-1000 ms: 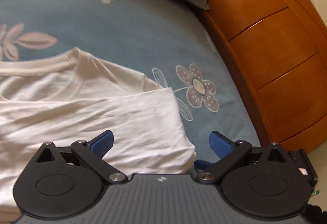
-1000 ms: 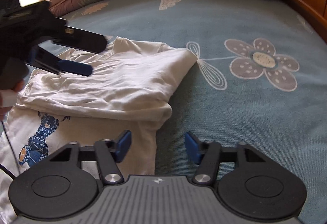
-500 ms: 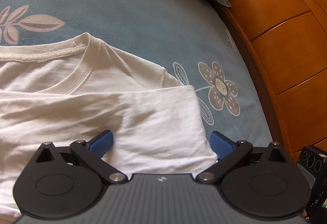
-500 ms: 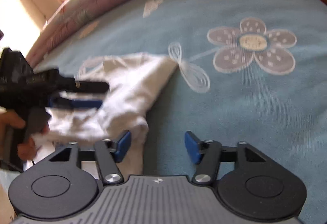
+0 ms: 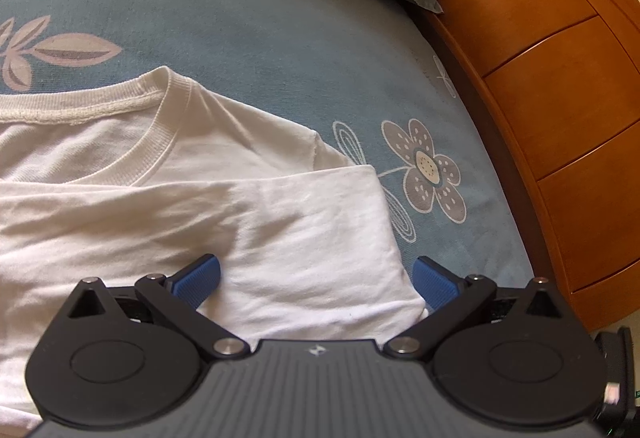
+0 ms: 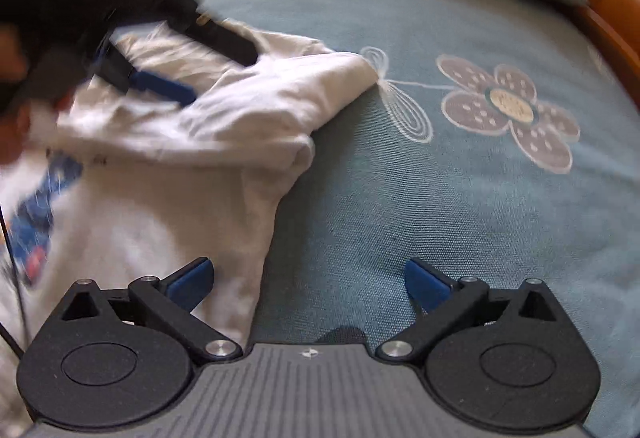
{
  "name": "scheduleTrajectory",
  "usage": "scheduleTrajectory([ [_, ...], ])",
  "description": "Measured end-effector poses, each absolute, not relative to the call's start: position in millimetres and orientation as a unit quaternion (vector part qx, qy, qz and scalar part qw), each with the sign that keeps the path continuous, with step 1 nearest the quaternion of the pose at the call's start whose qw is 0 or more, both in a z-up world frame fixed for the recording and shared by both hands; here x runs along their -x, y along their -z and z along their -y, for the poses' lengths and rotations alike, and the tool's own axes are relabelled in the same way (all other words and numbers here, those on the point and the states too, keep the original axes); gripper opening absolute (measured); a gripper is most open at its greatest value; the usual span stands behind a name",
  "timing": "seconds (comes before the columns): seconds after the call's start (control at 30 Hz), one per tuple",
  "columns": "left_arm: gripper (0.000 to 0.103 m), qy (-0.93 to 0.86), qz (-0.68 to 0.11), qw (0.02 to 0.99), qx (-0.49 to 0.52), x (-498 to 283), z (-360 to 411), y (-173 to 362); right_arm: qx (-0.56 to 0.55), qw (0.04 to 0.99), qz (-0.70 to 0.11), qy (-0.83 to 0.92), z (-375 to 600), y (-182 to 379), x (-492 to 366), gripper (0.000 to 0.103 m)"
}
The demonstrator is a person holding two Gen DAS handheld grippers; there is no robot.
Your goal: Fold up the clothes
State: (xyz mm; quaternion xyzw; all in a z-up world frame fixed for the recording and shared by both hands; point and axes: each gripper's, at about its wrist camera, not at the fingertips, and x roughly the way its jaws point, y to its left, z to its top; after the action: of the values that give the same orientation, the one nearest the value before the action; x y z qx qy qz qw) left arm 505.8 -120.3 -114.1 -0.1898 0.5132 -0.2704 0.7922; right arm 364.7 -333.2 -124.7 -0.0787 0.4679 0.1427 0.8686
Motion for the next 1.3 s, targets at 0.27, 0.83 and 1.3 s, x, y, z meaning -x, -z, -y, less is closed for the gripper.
scheduleTrajectory([
  [0.27,0.102,0.284,-0.514,0.788,0.186,-507.0,118.8,114.7,0.070,0.857,-0.501,-0.103,354.6,114.4,-350.6,0.103],
  [0.83,0.102,0.282,-0.511,0.788,0.195,-505.7,118.5,115.7,-0.265,0.845,-0.437,-0.161,409.6,102.2,-417.2,0.030],
  [1.3,0.102,0.283,-0.508,0.793,0.183,-504.0,120.1,115.5,-0.322,0.805,-0.457,-0.198,404.4,135.0,-424.2,0.021],
])
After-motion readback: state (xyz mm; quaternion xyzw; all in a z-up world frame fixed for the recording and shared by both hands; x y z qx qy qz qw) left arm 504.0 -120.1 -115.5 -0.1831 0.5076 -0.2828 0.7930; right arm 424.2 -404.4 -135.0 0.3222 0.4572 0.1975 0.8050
